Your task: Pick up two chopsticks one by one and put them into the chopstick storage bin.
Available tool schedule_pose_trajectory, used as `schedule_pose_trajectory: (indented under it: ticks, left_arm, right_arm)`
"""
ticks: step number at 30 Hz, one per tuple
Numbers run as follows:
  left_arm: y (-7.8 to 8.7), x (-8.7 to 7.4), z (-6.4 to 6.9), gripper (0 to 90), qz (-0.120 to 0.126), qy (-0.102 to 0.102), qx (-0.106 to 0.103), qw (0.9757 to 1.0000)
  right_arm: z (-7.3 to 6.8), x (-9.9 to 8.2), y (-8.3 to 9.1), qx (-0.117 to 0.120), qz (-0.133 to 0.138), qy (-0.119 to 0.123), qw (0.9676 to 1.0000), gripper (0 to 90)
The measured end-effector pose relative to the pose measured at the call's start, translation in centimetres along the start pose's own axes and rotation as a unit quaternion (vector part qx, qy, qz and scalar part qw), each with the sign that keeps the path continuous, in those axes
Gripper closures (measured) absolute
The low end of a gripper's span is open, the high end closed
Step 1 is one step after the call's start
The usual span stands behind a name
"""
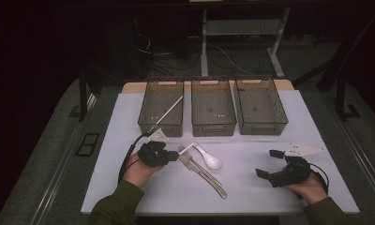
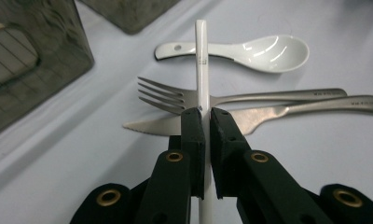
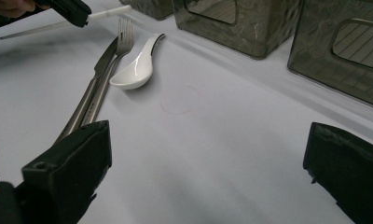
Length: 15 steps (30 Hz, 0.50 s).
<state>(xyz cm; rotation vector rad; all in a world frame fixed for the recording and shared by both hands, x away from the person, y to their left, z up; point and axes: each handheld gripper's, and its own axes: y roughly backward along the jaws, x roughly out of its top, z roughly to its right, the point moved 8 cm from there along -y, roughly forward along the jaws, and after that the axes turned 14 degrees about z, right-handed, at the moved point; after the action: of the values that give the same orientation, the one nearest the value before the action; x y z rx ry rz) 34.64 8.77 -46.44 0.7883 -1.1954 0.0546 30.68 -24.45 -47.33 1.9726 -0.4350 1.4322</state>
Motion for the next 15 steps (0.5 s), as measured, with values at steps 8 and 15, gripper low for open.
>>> schedule_pose_trajectory:
  ticks: [8, 15]
  left_arm:
    - [0.4, 1.5, -0.5, 84.0, 0.023, -0.003, 0.005, 0.9997]
    - [0.4, 3.0, -1.2, 84.0, 0.028, 0.001, 0.007, 0.9996]
  right_arm:
    - [0.0, 0.0, -0.1, -0.001, 0.000, 0.000, 1.0000, 0.9]
    - [0.1, 0.1, -0.1, -0.001, 0.001, -0.003, 1.0000, 1.0]
